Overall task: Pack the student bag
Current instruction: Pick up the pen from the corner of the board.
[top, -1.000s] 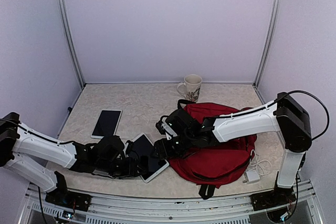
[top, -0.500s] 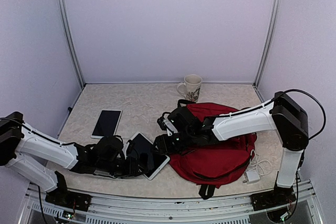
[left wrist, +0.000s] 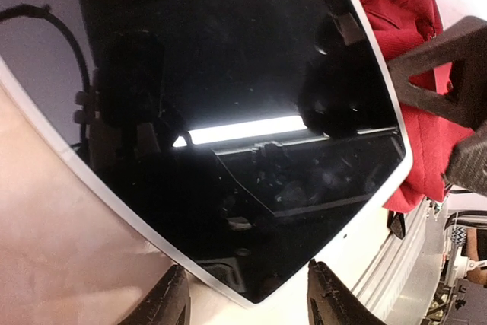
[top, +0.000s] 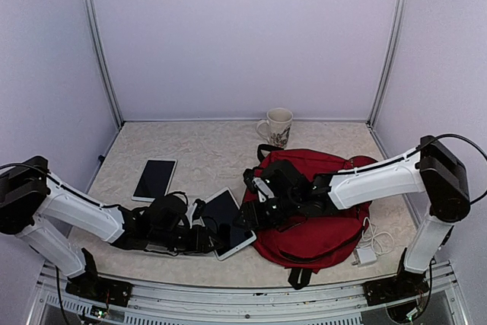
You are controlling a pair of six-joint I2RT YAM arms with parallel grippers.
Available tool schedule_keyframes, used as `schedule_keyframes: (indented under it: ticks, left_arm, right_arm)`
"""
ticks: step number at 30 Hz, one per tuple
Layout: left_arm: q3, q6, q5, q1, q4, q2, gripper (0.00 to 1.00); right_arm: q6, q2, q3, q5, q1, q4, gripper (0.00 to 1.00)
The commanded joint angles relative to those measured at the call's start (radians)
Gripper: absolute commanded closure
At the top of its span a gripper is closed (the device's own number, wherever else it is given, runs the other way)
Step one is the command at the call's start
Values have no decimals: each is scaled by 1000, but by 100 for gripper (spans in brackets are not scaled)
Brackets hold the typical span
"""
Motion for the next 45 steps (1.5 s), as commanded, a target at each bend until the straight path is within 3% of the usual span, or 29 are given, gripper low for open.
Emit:
schedule_keyframes:
  ticks: [1,10,13,15,19,25,30,32,38,45]
  left_arm:
    - [6,72,-65,0,-140,167,48]
    - [37,83,-74,-1,-139,236,49]
    - [47,87,-70,-1,-142,249,49]
    - [49,87,-69,0,-142,255,49]
    - [52,85,-69,-2,-147,257,50]
    - [57,88,-71,-2,-152,257,50]
    - [61,91,-68,-3,-150,265,50]
    - [64,94,-66,-4,-152,267,50]
    - [73,100,-65,-4,-157,261,50]
    - [84,117,-94,-18,-186,169,48]
  right_arm:
    - [42,-57,-39,-156,79,50,41]
    - [33,-94,-39,43,77,-174,41]
    - [45,-94,-47,56,76,-177,55]
    - [50,-90,-48,58,76,-180,57]
    - [72,-86,-76,52,72,-149,55]
    - [123,-51,-133,15,41,-26,41]
    - [127,-22,-113,7,35,27,36]
    - [127,-25,-112,0,35,64,41]
    - [126,-75,-114,-11,32,115,81]
    - [118,-154,-135,-7,27,108,99]
